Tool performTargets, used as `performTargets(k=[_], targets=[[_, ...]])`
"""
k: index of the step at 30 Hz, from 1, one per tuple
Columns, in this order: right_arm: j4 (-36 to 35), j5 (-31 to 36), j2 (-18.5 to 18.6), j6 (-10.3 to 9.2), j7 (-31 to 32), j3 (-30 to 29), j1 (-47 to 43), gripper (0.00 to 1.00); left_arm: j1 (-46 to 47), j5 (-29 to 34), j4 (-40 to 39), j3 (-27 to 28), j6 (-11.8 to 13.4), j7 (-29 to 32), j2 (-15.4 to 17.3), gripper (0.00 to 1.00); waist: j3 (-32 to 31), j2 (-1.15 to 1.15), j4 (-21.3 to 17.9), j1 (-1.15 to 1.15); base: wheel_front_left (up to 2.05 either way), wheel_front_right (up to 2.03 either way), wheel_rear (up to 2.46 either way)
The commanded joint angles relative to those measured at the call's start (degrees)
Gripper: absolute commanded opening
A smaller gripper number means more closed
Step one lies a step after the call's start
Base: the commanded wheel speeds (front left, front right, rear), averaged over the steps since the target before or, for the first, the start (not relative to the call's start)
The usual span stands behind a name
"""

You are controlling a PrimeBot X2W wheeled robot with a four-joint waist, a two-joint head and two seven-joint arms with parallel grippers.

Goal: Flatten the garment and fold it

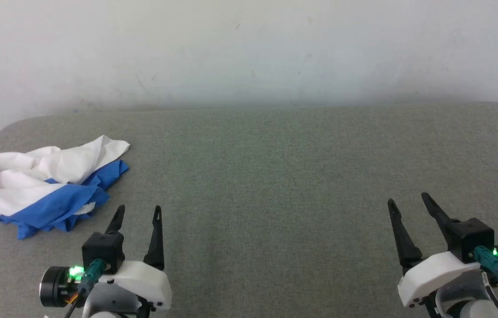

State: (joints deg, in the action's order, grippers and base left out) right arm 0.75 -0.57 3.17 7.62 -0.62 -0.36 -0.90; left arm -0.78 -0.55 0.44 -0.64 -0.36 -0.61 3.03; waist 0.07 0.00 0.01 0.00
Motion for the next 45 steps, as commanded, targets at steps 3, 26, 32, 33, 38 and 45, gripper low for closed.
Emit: performTargets(k=[3,26,32,33,38,45], targets=[[0.0,-0.5,0.0,-0.01,-0.8,-0.5,0.1,1.00,-0.2,-0.6,0.1,-0.4,0.7,-0.8,0.0,1.00,0.0,0.00,0.0,0.00,0.00,0.00,0.00],[-0.8,-2.0,-0.1,-0.03,-3.4,-0.6,-0.3,1.00,-0.8,-2.0,0.1,-1.1,1.9,-3.4,0.0,1.00,-0.2,0.00,2.6,0.00,0.00,0.00,0.00],[-1.0,-1.5,-0.1,-0.04,-4.1,-0.5,-0.4,1.00,-1.0,-2.2,-0.1,-1.1,2.2,-4.1,0.0,1.00,-0.3,0.00,4.3,0.00,0.00,0.00,0.00],[-1.0,-1.6,-0.1,-0.04,-4.3,-0.4,-0.5,1.00,-1.1,-2.3,-0.1,-1.1,2.3,-4.3,0.0,1.00,-0.3,0.00,4.6,0.00,0.00,0.00,0.00],[-1.1,-1.7,-0.1,-0.05,-4.9,-0.1,-0.6,1.00,-1.3,-2.4,-0.3,-1.2,2.6,-4.9,-0.1,1.00,-0.4,0.00,6.2,0.00,0.00,0.00,0.00],[-1.2,-1.7,-0.1,-0.05,-5.7,0.2,-0.7,1.00,-1.8,-2.6,-0.7,-1.6,3.2,-5.7,-0.1,1.00,-0.5,0.00,8.7,0.00,0.00,0.00,0.00]])
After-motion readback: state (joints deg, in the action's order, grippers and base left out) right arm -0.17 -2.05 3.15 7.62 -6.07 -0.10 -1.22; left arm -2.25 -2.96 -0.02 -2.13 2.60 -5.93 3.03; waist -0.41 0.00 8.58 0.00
